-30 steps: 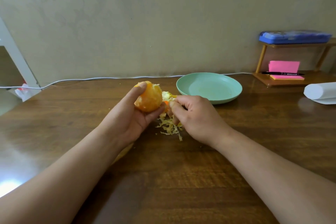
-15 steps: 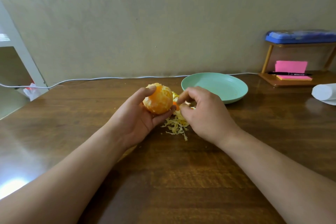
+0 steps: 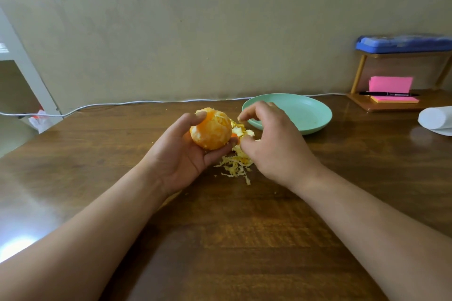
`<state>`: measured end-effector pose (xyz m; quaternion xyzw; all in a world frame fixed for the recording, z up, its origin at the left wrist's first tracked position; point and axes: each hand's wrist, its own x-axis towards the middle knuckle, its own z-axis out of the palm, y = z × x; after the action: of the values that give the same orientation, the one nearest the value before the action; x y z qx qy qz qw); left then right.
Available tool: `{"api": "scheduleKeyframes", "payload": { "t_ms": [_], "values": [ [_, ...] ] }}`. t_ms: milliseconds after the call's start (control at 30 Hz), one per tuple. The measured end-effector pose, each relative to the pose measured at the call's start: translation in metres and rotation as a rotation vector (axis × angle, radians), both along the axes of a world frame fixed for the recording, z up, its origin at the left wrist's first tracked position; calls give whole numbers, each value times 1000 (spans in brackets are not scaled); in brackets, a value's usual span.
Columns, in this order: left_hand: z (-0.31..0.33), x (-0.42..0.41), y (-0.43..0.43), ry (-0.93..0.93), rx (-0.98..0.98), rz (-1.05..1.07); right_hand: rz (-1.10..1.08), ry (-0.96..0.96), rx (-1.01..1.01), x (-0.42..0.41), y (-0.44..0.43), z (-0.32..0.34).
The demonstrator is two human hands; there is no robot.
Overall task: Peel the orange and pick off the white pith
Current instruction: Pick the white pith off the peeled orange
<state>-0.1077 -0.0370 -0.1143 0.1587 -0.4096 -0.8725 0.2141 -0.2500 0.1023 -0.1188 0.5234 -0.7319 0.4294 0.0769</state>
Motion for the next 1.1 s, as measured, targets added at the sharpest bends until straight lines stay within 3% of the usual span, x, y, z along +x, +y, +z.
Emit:
{"api": "scheduleKeyframes", "payload": {
  "t_ms": [200,733,1100],
  "values": [
    [0,-1,3,40,55,29,27,-35,-33,3,1,1],
    [3,-2,8,12,-77,-48,67,-185,-134,6,4,4],
    [1,-3,12,33,-183,-48,82,24,-162,8,2,0]
  ]
}}
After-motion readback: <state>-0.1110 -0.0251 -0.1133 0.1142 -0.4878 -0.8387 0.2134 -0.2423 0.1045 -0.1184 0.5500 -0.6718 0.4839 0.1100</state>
